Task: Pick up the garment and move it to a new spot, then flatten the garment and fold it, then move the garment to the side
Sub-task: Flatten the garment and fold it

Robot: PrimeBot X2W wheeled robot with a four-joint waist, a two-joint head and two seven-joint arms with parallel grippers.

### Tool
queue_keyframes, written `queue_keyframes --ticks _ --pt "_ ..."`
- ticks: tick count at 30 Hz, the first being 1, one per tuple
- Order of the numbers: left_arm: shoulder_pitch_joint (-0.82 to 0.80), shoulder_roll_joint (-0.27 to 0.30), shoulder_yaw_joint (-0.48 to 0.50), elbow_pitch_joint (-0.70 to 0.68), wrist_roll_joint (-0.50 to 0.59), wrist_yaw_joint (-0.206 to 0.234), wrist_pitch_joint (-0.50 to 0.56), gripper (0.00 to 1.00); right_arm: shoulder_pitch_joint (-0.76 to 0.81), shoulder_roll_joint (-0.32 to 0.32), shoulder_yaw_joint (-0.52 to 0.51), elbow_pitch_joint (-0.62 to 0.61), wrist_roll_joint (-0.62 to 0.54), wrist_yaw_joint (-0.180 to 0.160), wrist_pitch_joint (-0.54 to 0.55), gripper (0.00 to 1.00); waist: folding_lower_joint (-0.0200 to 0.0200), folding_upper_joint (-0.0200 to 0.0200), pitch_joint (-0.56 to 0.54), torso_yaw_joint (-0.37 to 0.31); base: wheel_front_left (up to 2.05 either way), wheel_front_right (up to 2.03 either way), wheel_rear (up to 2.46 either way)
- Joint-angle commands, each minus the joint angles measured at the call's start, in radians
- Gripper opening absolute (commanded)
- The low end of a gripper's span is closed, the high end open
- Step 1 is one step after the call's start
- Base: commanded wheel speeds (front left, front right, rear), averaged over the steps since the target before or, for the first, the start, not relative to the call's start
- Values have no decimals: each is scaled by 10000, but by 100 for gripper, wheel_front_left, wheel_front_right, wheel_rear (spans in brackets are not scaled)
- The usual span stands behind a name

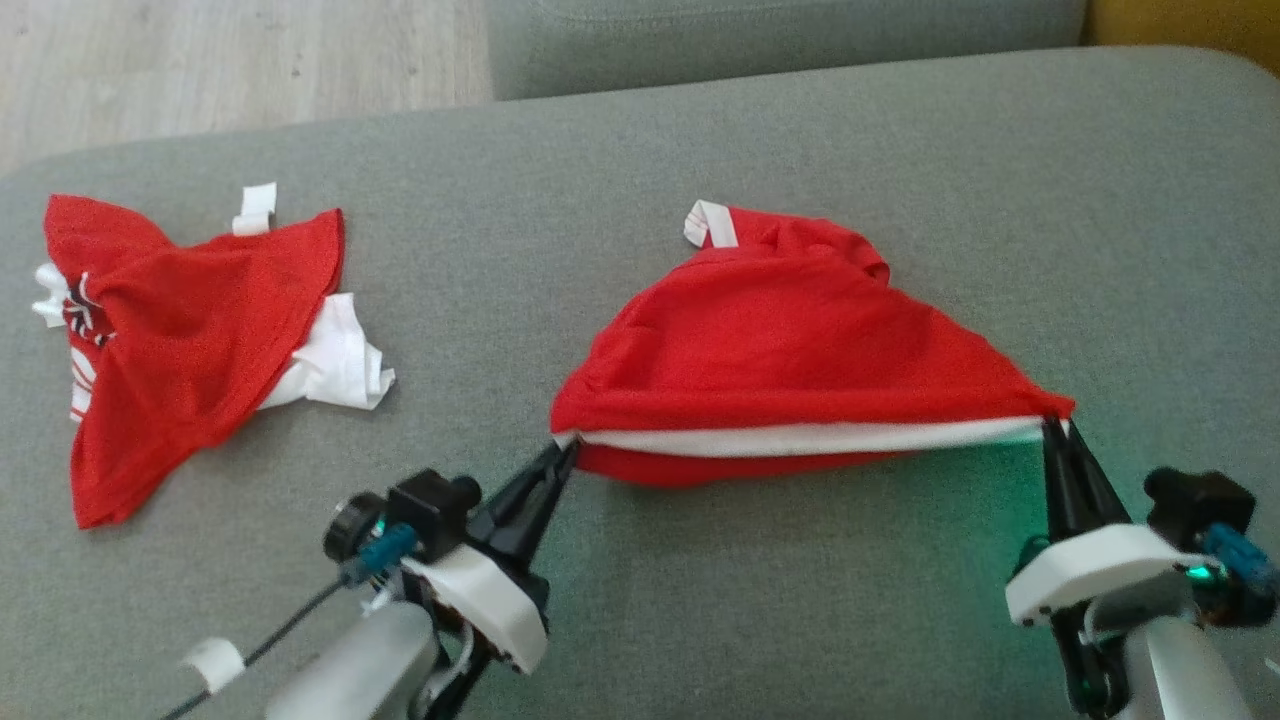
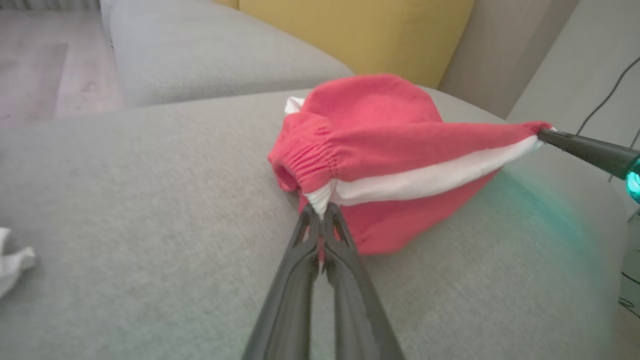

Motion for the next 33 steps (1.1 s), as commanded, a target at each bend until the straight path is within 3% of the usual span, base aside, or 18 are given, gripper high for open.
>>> queue_keyframes --ticks 1,9,14,21,27,33 --pt "-573 333 541 -411 -88 111 -159 0 -438 -62 364 -538 119 -7 -57 0 1 0 -145 58 0 0 0" --pt "-1583 1171 1287 -1796 40 721 154 0 -1395 -162 1332 -2511 312 -7 783 0 1 0 -737 107 0 0 0" --pt "-3089 1854 1933 -2660 155 984 926 0 -3276 -742 2003 -3570 548 -7 1433 0 1 0 -1200 -26 0 0 0" --pt "-4442 2228 2693 -3429 379 1643 1238 0 -5169 -1193 2272 -3729 48 -7 1432 0 1 0 -1591 -100 0 0 0" --pt "-4010 2586 2756 -4411 436 2099 1508 0 -4904 -1524 2400 -4193 -3 -7 1950 0 1 0 -1825 -99 0 0 0" --pt "-3215 3170 2801 -5986 329 2610 2142 0 -3835 -1719 2128 -5546 12 -7 2758 0 1 0 -1820 -133 0 0 0"
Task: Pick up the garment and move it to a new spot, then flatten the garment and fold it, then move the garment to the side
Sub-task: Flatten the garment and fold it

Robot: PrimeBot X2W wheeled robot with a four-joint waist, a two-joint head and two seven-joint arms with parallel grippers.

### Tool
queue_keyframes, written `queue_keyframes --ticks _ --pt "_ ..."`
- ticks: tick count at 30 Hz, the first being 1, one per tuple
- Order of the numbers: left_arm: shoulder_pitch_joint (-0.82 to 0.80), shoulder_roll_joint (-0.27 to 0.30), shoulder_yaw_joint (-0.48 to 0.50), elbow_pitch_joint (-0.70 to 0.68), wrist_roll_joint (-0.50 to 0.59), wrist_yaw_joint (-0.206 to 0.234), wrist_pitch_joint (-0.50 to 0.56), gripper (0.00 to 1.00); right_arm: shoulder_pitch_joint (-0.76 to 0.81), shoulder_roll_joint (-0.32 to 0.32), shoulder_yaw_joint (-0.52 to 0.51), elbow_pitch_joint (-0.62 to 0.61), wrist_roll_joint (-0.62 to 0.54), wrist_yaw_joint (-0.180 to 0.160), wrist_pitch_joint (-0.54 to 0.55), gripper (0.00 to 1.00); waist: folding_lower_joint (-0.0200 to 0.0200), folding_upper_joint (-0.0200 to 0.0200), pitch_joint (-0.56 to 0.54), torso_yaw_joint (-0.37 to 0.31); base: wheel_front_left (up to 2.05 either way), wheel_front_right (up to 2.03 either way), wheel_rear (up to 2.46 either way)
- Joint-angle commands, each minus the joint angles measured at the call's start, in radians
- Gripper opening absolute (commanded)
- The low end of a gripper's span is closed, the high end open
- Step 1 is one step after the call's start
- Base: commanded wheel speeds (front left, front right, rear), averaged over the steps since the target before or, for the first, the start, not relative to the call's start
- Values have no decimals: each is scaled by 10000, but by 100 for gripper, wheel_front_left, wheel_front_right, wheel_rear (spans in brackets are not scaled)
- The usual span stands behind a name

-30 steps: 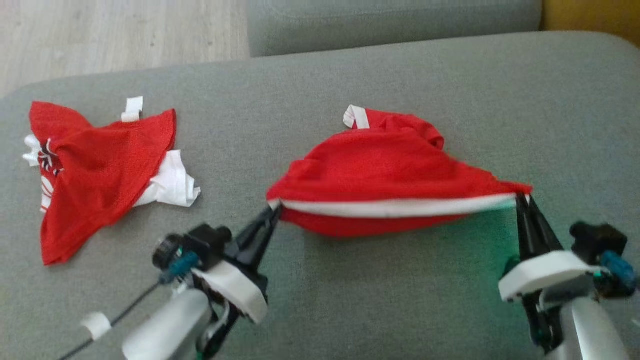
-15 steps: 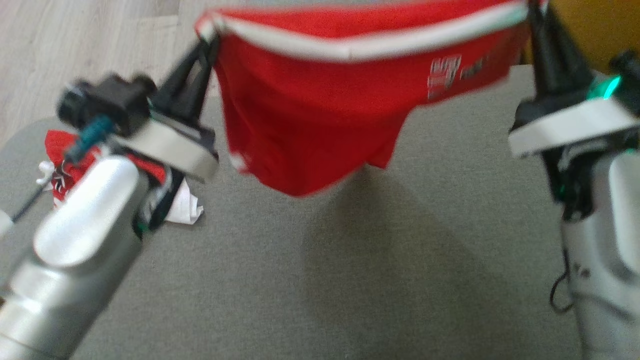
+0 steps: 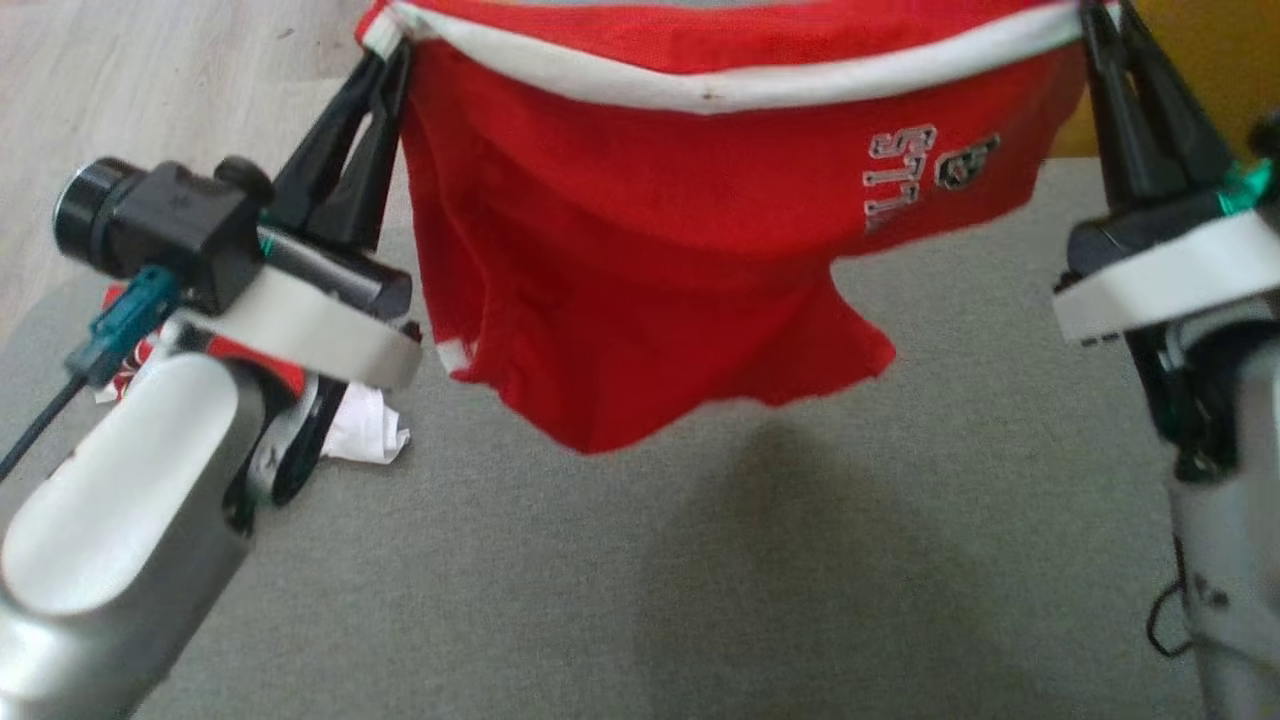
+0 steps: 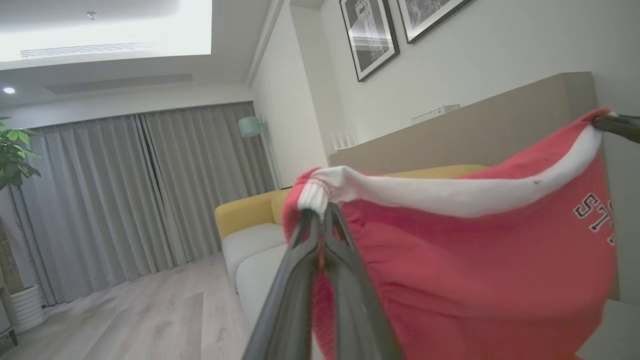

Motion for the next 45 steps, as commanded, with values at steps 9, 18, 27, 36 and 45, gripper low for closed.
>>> queue_keyframes --ticks 9,18,27,36,45 --pt "-290 1044 758 -1831 -119 552 838 0 543 153 -393 -2128 -270 -7 1147 0 1 0 869 -112 0 0 0" --pt "-2177 548 857 416 -587 -634 851 0 -2014 -112 -225 151 -434 -7 1440 0 1 0 3218 -330 0 0 0" --pt "-5662 -428 971 4174 268 -1526 -591 0 -7071 85 -704 4986 -1060 -7 -1030 0 1 0 4658 -547 0 0 0" --pt "-6200 -1578 656 6629 284 -2071 -1897 0 -7547 216 -981 8017 -1680 -7 -2585 0 1 0 4921 -435 0 0 0" --pt "-4192 -2396 -214 7853 181 -2616 -2555 0 -5769 -554 101 10238 -759 -7 -2863 0 1 0 4556 131 0 0 0"
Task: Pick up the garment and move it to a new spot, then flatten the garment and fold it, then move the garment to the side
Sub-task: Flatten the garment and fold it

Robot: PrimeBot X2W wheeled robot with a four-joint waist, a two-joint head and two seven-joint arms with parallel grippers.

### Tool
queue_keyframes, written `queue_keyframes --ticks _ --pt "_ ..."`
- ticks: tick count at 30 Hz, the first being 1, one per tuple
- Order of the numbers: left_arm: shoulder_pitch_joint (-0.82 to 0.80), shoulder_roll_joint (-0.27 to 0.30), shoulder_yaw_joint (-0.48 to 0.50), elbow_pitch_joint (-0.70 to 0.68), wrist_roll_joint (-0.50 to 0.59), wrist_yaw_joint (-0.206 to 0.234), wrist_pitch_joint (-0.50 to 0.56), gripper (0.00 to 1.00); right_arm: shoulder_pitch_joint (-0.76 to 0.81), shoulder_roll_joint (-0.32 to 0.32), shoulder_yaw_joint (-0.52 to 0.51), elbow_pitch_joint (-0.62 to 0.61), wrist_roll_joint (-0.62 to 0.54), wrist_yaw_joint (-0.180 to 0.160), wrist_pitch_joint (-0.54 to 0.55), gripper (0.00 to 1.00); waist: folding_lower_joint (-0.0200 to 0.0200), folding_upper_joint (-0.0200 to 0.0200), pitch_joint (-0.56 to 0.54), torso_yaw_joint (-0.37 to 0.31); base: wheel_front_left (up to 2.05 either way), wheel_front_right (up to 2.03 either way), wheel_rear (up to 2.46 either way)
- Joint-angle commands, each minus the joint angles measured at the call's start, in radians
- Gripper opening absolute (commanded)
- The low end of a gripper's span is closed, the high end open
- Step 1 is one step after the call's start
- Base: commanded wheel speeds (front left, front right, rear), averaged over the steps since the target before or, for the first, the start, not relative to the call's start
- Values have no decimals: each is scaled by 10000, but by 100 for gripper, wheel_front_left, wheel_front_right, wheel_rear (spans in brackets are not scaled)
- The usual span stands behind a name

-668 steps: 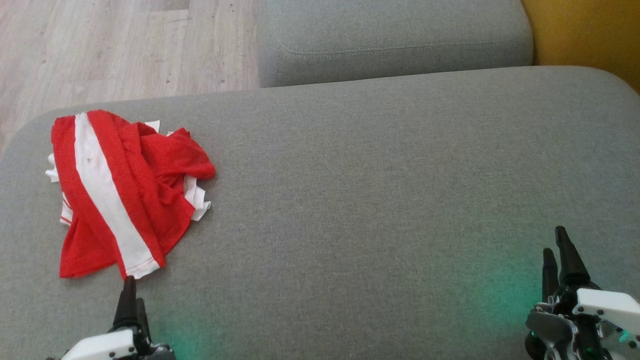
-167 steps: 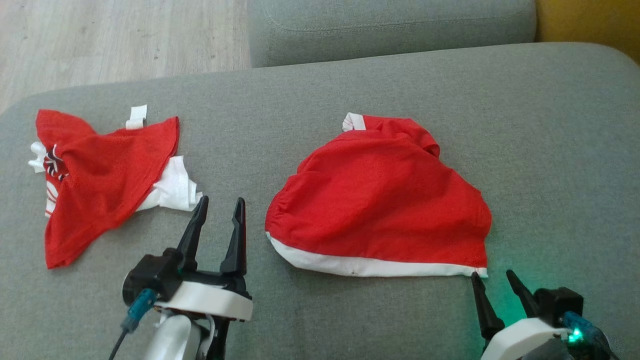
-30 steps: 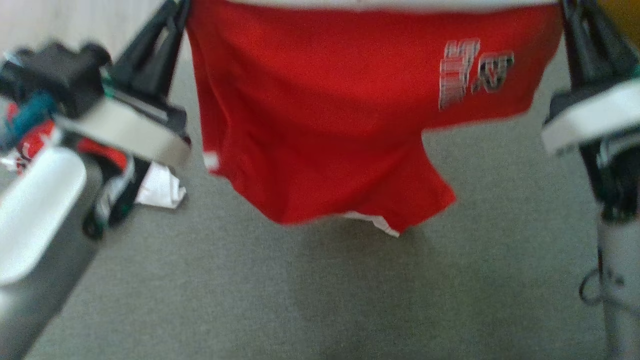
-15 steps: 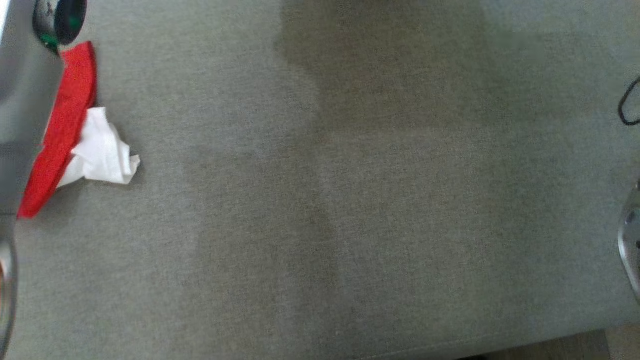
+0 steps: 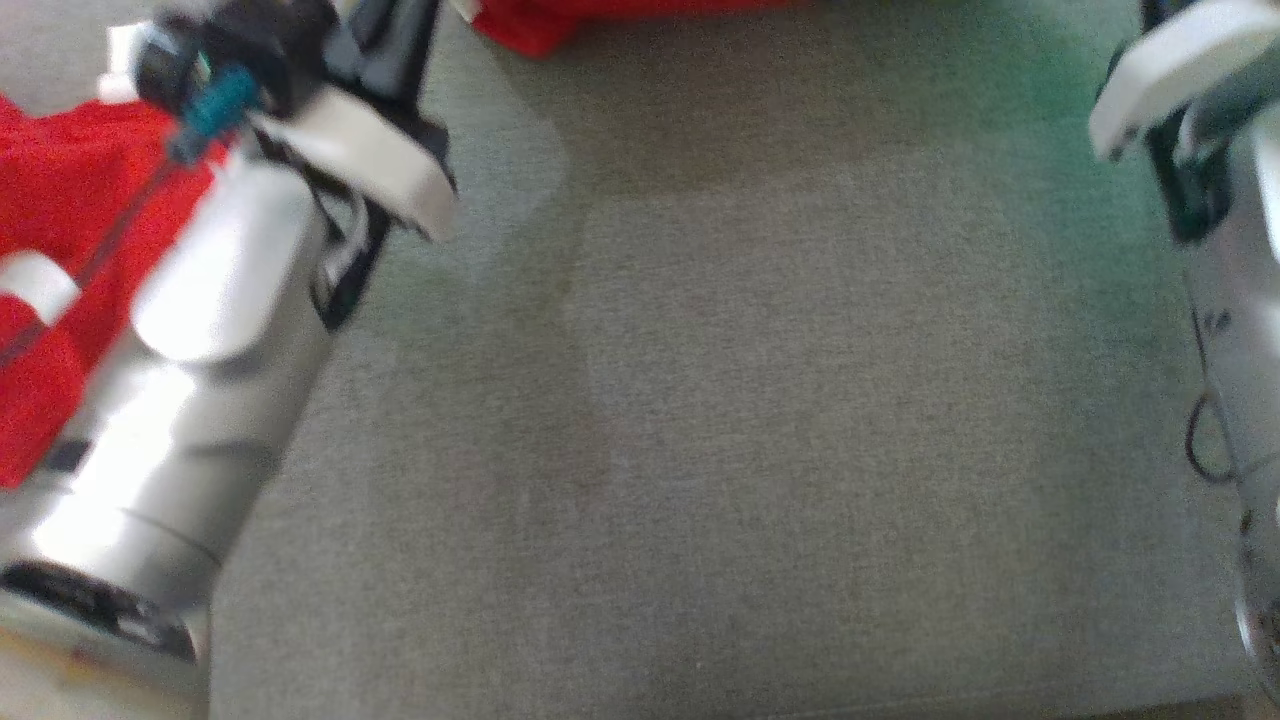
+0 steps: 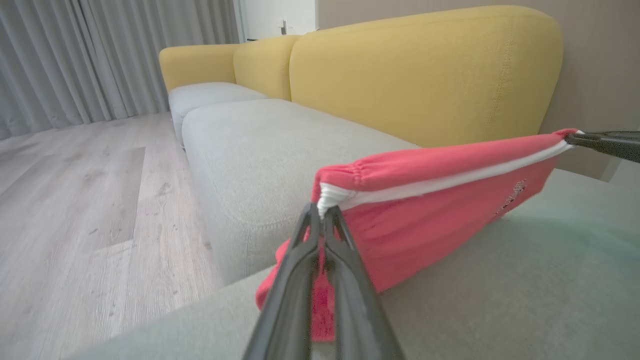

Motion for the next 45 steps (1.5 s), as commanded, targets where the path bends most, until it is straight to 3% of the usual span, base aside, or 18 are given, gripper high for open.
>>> queue_keyframes --ticks 1,8,17,24,28,38,45 --pt "-30 393 291 -90 -132 -23 -196 0 270 -371 391 -40 374 -9 -24 0 -2 1 -259 232 0 0 0" --pt "1671 468 -181 -411 -323 -190 -282 0 1480 -982 2179 125 1825 -9 529 0 -2 1 -984 358 0 0 0" --pt "3726 1146 -1026 -1456 -381 -221 -292 0 2949 -2379 4819 -1402 4299 -9 2043 0 -2 1 -1971 219 0 0 0" --pt "4988 1324 -1230 -2009 -502 176 -263 0 4068 -3605 6291 -2916 6182 -9 3257 0 -2 1 -3078 -44 0 0 0" --pt "6032 1482 -1353 -2748 -634 674 -160 0 4839 -4451 7049 -4053 7282 -9 4034 0 -2 1 -3842 -306 0 0 0" --pt "7546 2138 -1634 -5308 -777 1606 594 0 6378 -6014 6925 -5906 8996 -9 5063 0 -2 1 -4376 -412 0 0 0" --pt "7756 2474 -1678 -6626 -772 2028 1136 0 6810 -6395 6082 -6677 8845 -9 4829 0 -2 1 -4318 -293 0 0 0"
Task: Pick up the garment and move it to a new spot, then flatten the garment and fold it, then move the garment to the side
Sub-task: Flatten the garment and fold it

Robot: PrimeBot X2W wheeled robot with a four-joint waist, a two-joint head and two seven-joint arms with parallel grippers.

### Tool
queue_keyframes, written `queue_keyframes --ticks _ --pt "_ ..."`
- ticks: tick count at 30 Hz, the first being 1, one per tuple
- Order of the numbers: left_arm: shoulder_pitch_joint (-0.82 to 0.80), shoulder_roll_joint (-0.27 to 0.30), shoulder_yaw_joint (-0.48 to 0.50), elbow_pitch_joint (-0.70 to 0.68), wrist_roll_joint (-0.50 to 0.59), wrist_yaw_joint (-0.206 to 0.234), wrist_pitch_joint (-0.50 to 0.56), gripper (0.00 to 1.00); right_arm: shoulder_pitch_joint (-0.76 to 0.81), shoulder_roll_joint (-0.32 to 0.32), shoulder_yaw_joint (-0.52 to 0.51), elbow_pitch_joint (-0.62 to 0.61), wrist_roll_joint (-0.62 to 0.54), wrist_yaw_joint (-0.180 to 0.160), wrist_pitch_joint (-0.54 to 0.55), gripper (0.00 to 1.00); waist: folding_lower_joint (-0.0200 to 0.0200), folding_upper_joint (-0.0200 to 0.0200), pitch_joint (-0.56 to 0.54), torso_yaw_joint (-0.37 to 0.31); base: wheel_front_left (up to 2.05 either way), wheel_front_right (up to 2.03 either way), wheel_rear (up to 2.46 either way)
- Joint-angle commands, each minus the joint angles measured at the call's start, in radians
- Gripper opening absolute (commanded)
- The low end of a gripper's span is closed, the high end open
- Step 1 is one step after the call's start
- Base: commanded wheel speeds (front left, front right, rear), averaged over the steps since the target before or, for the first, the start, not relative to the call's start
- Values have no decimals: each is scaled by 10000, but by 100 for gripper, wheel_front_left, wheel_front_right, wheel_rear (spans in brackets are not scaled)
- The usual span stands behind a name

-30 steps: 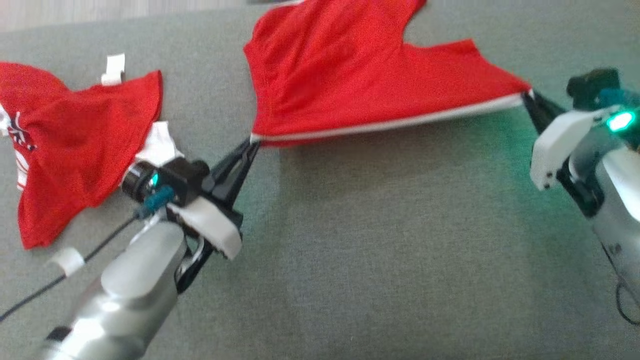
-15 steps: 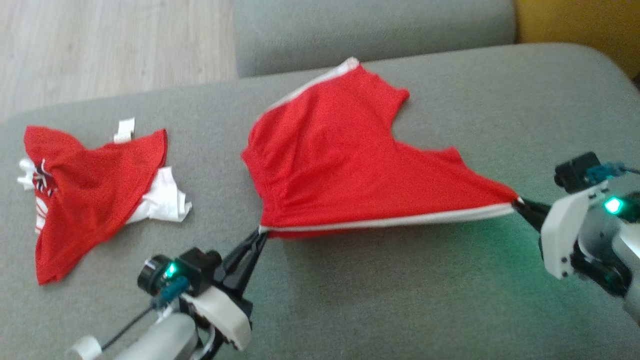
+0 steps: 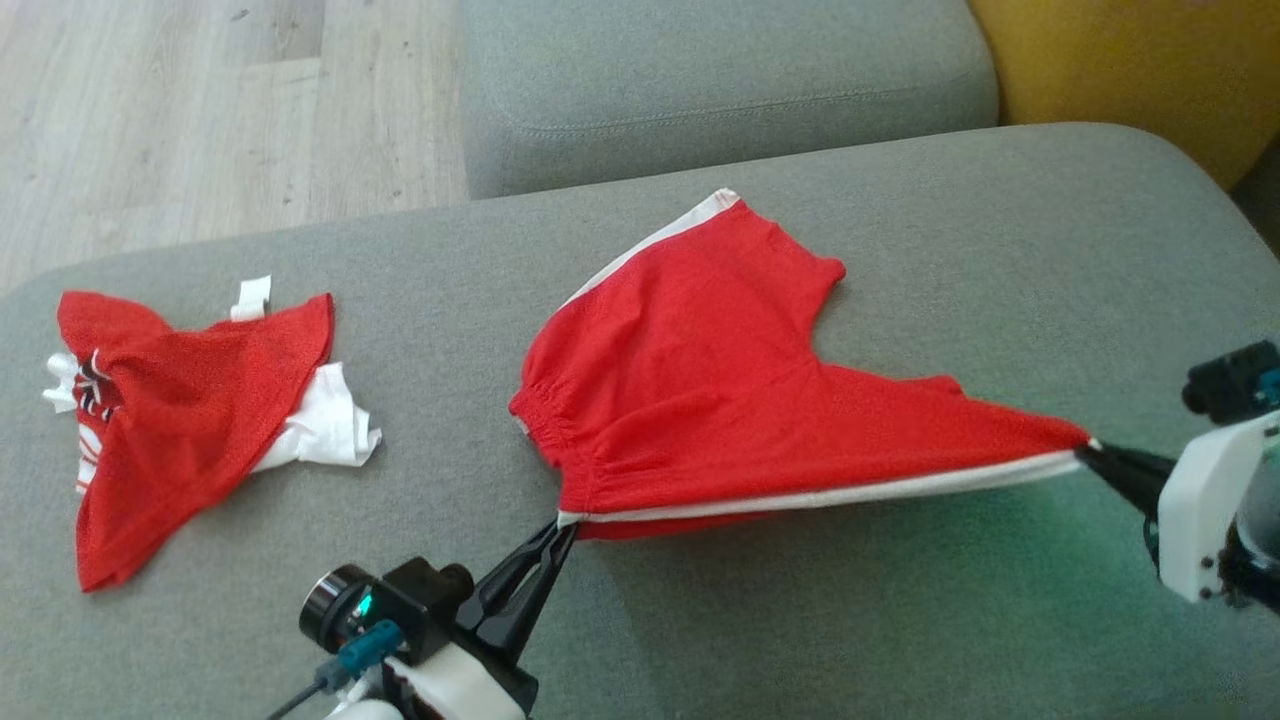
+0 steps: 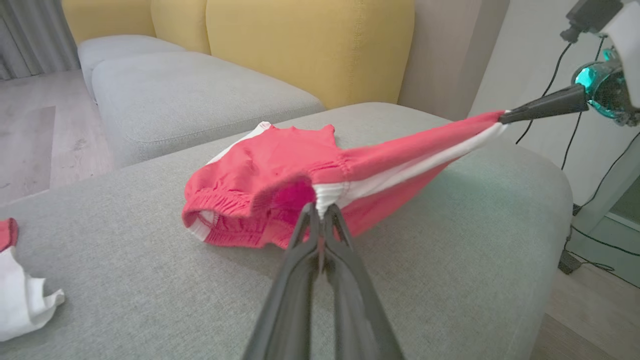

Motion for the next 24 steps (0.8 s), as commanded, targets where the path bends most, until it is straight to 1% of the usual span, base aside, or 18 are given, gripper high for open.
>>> queue_keyframes --ticks 1,5,6,8,13,18,20,24 --pt "-509 393 474 -426 -51 113 82 0 -113 -417 -423 -309 -302 -9 -216 0 1 -1 99 56 0 0 0" --pt "-838 474 633 -631 -59 167 228 0 -455 -144 -922 -502 -951 -9 -479 0 1 -1 461 213 0 0 0" --pt "-838 474 633 -631 -59 167 228 0 -455 -144 -922 -502 -951 -9 -479 0 1 -1 461 213 0 0 0" --pt "-1129 499 739 -675 -42 160 312 0 -728 8 -1201 -554 -1299 -9 -554 0 1 -1 806 335 0 0 0" --pt "-2071 498 930 -545 90 -56 467 0 -1702 468 -1799 -497 -2109 -9 -477 0 1 -1 1746 717 0 0 0" --pt "-3152 258 1174 -117 113 -295 543 0 -3003 903 -2040 -116 -2739 -9 -87 0 1 -1 2684 1219 0 0 0" --pt "-3585 145 1247 130 140 -373 587 0 -3611 1096 -1998 151 -2943 -9 200 0 1 -1 3058 1419 0 0 0" --pt "-4405 -188 1185 707 252 -700 622 0 -4761 1356 -1743 735 -3332 -9 585 0 1 -1 3680 1871 0 0 0"
